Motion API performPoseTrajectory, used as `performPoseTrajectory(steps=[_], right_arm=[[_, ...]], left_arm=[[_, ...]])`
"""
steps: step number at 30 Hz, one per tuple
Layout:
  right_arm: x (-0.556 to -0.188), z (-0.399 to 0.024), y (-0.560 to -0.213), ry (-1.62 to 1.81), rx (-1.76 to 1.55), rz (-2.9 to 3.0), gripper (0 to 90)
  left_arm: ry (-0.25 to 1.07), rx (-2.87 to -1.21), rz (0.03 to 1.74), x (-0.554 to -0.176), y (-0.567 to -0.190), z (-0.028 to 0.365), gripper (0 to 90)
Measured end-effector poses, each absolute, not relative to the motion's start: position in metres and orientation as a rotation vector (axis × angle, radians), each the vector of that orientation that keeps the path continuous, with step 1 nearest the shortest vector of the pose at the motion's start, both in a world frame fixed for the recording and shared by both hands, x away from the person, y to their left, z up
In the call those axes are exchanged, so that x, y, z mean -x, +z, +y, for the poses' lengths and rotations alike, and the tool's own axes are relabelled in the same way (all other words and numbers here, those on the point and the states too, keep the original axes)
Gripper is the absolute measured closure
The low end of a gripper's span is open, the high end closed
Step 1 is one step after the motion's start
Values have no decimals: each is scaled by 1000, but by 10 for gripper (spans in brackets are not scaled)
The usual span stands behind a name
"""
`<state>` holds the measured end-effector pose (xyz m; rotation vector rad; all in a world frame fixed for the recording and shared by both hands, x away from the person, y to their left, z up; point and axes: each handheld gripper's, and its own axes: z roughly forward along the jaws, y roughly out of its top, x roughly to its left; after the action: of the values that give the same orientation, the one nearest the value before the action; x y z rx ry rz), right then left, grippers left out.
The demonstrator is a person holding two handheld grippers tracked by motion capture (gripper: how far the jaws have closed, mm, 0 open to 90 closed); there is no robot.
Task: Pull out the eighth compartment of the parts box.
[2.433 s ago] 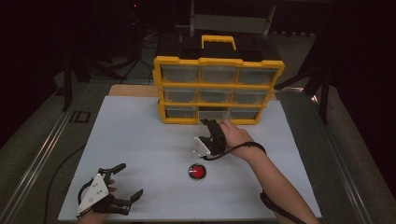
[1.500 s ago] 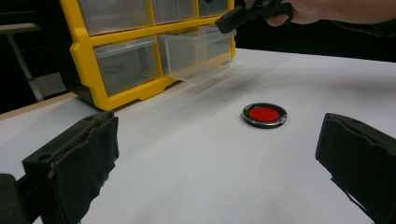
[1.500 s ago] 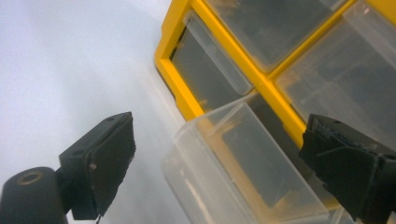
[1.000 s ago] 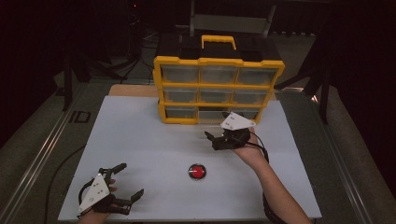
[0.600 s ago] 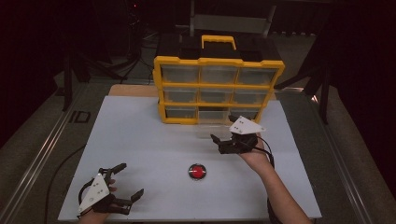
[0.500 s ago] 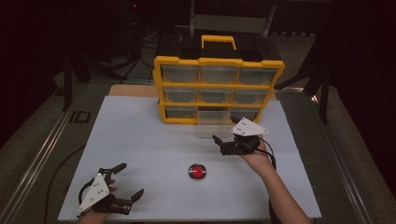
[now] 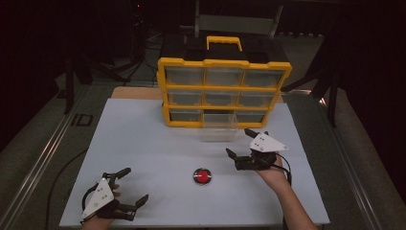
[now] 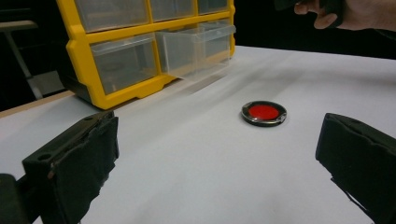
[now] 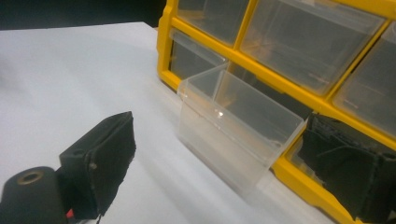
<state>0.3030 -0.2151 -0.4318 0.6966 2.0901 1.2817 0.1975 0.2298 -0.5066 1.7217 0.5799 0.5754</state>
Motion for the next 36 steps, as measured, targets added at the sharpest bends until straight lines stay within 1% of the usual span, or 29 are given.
performPoseTrajectory(steps=[17,18,20,24,31,36], right_arm=[[-277,-244,-462,1339,-749,2073,98],[-275,-246,-464,1326,-752,2075,130],[-272,-248,-467,1333,-757,2095,135],[-266,-252,-472,1304,-762,2093,126],[-257,-267,-477,1359,-817,2050,102],[-247,-276,-482,1353,-860,2018,102]], left_arm=[[577,-1716,590,-198,-506,231,1],[577,-1716,590,-198,-507,231,1],[577,-1719,590,-199,-507,231,1],[578,-1719,592,-198,-507,231,1],[576,-1721,593,-199,-507,231,1],[570,-1716,600,-199,-507,232,1]])
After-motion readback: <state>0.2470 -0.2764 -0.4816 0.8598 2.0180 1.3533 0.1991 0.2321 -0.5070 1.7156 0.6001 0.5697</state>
